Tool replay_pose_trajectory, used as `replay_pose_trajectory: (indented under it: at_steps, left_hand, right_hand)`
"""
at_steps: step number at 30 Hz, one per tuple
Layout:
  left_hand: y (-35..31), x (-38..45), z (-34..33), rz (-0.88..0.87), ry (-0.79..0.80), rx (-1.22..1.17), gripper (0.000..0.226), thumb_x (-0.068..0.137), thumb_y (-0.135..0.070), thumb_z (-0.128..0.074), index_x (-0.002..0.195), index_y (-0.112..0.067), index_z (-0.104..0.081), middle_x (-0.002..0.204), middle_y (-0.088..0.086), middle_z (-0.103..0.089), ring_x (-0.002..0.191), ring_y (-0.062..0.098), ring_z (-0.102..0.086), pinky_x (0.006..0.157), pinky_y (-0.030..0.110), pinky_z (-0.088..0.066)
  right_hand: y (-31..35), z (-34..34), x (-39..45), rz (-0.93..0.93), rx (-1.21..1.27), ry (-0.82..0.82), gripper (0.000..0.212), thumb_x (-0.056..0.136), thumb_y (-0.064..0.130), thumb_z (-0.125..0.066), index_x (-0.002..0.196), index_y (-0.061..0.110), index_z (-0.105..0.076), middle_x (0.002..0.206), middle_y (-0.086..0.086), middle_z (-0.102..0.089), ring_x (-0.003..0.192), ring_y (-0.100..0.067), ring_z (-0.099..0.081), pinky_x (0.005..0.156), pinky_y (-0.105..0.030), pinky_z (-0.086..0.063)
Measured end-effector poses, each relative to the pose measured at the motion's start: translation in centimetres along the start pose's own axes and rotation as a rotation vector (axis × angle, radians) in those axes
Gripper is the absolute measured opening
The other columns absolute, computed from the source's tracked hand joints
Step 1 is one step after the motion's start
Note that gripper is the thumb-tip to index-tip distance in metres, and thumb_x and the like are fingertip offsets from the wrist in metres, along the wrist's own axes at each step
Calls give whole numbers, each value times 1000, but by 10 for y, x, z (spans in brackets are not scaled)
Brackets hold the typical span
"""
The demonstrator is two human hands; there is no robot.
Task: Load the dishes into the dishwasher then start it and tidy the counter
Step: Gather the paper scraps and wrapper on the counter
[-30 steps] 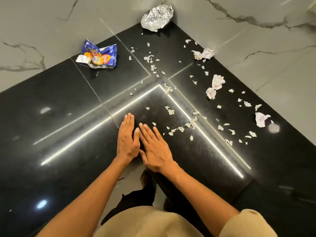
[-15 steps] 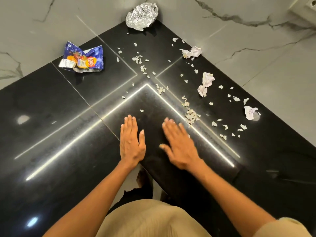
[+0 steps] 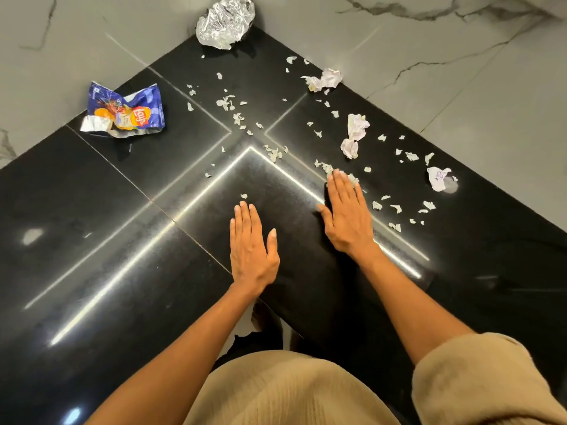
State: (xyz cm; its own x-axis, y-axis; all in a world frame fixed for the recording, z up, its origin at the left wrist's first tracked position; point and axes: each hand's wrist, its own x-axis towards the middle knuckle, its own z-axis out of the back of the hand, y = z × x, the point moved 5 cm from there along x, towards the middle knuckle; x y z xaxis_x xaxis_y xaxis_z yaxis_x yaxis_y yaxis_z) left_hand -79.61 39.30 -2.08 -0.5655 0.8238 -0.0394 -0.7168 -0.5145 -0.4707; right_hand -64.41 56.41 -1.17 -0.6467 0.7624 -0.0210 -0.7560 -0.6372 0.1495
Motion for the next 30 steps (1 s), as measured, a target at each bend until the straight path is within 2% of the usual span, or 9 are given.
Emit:
replay_pose_trajectory:
  at_steps: [7, 13, 15, 17, 20, 22, 25, 27, 30]
  left_hand:
    - [-27, 3, -13, -42, 49, 13, 72, 102, -48, -17, 158, -7, 1, 166, 10, 7, 153, 18, 14, 126, 40, 2]
    - [-61, 13, -32, 32, 62, 44, 78, 99, -53, -13, 157, -4, 4, 165, 14, 10, 152, 22, 17, 125, 40, 6]
    - [-70, 17, -37, -10, 71, 51, 78, 98, -54, -12, 157, -6, 5, 166, 12, 10, 152, 20, 16, 125, 40, 6]
    - [-80, 22, -42, -81, 83, 68, 76, 99, -53, -15, 158, -8, 4, 166, 9, 8, 152, 18, 15, 125, 41, 4]
    - [-96, 29, -50, -130, 88, 89, 74, 101, -51, -18, 158, -9, 2, 166, 9, 6, 153, 17, 14, 125, 41, 3]
    - [-104, 34, -53, -100, 88, 81, 74, 100, -52, -16, 158, -9, 2, 166, 8, 6, 152, 16, 14, 125, 40, 5]
    - [-109, 39, -55, -66, 79, 53, 75, 99, -53, -15, 159, -11, 1, 167, 5, 5, 152, 14, 14, 125, 40, 5]
    - [-107, 38, -54, -69, 80, 34, 75, 99, -53, -16, 159, -12, 1, 167, 5, 5, 152, 13, 13, 125, 39, 5]
    - [-106, 36, -54, -104, 55, 44, 75, 99, -54, -18, 159, -12, 1, 167, 4, 5, 153, 14, 12, 125, 37, 6]
  right_hand:
    - [-66, 22, -54, -380, 203, -290, 71, 103, 38, -42, 160, 5, -15, 168, -12, -13, 156, -24, -8, 127, -41, -8]
    - [-148, 19, -78, -838, 300, -221, 89, 101, 49, -45, 159, -1, 1, 168, -19, 0, 156, -31, 0, 127, -42, -1]
    - [-141, 16, -68, -765, 281, -183, 91, 100, 51, -44, 158, -2, 1, 167, -22, -2, 155, -33, -1, 126, -44, -1]
    - [-116, 13, -52, -556, 257, -152, 88, 100, 48, -44, 158, -2, -2, 166, -22, -8, 155, -34, -5, 126, -45, -3]
    - [-76, 3, -37, -258, 284, -72, 80, 103, 49, -37, 161, 6, 0, 169, -10, 0, 156, -24, 5, 127, -39, 2]
    - [-64, 2, -34, -160, 374, -45, 76, 105, 48, -36, 162, 12, -1, 169, -4, 3, 155, -15, 8, 126, -33, 4]
    - [-83, 14, -35, -144, 541, -120, 70, 104, 39, -46, 162, 14, -15, 169, -1, -11, 156, -12, -4, 126, -31, -5]
    - [-118, 29, -37, -211, 565, -241, 66, 100, 31, -53, 158, 10, -29, 165, -7, -26, 153, -19, -19, 126, -38, -17]
    - [-190, 45, -37, -350, 543, -345, 68, 95, 34, -59, 153, 9, -36, 159, -10, -36, 148, -24, -29, 123, -42, -24]
